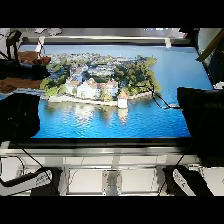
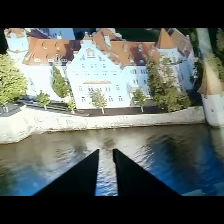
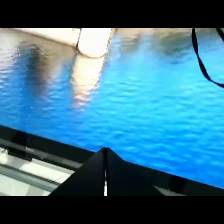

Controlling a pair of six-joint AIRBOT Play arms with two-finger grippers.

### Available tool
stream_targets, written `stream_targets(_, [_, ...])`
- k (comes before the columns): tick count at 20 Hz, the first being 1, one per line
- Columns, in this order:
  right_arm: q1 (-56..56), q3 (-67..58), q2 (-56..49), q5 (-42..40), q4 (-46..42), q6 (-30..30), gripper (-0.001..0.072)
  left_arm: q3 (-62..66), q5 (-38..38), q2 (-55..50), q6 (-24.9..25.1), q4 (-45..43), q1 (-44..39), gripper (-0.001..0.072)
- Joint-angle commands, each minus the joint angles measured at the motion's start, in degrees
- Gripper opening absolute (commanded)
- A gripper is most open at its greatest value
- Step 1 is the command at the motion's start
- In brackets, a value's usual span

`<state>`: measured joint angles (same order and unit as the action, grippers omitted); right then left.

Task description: Fold the clothes and pants, and hang the long-sleeved shirts on hangers.

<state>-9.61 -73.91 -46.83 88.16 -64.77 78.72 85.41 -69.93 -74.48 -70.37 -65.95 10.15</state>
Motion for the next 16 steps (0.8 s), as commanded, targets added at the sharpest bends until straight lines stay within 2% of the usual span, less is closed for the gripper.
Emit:
stream_targets(1, [0.04, -0.04, 0.00, -4.31, 0.02, 0.02, 0.0022, 0.02, -2.32, -3.10, -7.15, -23.74, 0.09, 0.0499])
stream_targets(2, [0.07, -0.04, 0.00, -5.31, 0.02, 0.02, 0.0023, 0.02, -4.22, -4.48, -9.33, -31.98, 0.11, 0.0539])
stream_targets(4, [0.07, -0.04, 0.00, -7.19, 0.02, 0.02, 0.0022, 0.02, -6.49, -8.02, -10.47, -39.17, 1.16, 0.0538])
stream_targets(11, [0.04, -0.04, 0.00, -8.76, -0.09, 0.02, 0.0023, 0.02, -6.25, -21.44, -10.47, -40.76, 3.89, 0.0534])
stream_targets(13, [0.04, -0.04, 0.00, -8.76, -0.24, 0.02, 0.0022, 0.02, -5.97, -23.54, -10.51, -40.74, 3.89, 0.0462])
stream_targets(16, [0.04, -0.04, 0.00, -9.42, -0.46, 0.02, 0.0023, 0.02, -4.90, -25.31, -10.47, -40.74, 3.89, 0.0462])
